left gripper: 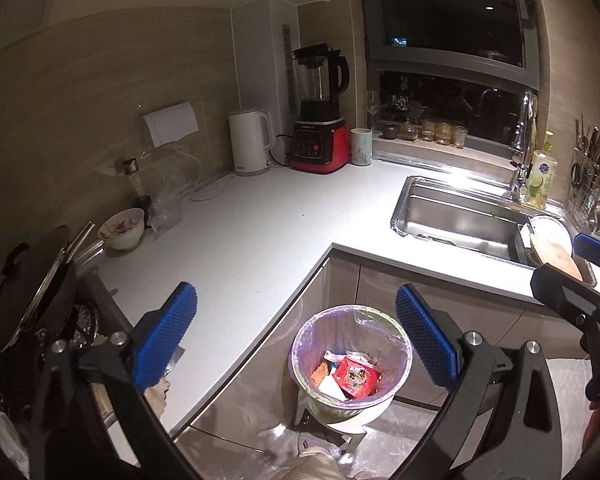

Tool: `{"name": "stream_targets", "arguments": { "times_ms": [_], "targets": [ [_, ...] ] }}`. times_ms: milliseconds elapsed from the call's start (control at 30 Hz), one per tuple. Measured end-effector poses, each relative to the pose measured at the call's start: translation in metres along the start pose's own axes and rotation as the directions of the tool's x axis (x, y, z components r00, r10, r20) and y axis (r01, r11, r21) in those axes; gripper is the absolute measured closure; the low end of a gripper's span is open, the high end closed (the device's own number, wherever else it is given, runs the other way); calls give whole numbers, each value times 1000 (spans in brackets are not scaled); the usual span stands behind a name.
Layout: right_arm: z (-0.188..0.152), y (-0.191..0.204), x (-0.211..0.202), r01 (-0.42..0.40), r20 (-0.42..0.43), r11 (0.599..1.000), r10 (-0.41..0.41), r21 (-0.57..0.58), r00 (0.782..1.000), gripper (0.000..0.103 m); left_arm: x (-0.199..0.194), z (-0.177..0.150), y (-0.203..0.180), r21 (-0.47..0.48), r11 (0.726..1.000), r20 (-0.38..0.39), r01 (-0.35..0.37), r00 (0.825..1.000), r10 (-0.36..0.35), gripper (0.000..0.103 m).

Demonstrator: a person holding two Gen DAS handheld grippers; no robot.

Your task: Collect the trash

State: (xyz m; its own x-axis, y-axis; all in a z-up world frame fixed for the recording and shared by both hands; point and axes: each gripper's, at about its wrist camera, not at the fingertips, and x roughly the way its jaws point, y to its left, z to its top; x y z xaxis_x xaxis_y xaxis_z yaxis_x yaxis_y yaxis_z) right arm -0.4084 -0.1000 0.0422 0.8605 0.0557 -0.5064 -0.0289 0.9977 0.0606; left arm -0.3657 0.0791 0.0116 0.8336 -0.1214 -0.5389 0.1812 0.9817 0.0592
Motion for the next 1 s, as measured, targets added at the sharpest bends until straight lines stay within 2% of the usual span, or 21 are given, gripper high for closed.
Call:
{"name": "stream_targets", "arguments": {
  "times_ms": [167, 333, 633, 1000],
  "targets": [
    [0, 1, -9, -59, 35, 998, 58, 22, 998, 2, 2, -1, -6, 9, 999, -14, 46, 999, -46, 8],
    [0, 5, -7, -62, 32, 998, 62, 7, 998, 2, 1, -1, -11, 15, 997, -5, 72, 997, -72, 8],
    [-2, 1, 4, -86, 2, 996, 86, 11, 996, 2, 3, 0, -16, 10, 997, -6, 75, 997, -75, 8],
    [-5, -4, 2, -91, 8, 996, 91, 19, 996, 2, 5, 1, -17, 11, 997, -8, 81, 997, -81, 8]
  ]
}}
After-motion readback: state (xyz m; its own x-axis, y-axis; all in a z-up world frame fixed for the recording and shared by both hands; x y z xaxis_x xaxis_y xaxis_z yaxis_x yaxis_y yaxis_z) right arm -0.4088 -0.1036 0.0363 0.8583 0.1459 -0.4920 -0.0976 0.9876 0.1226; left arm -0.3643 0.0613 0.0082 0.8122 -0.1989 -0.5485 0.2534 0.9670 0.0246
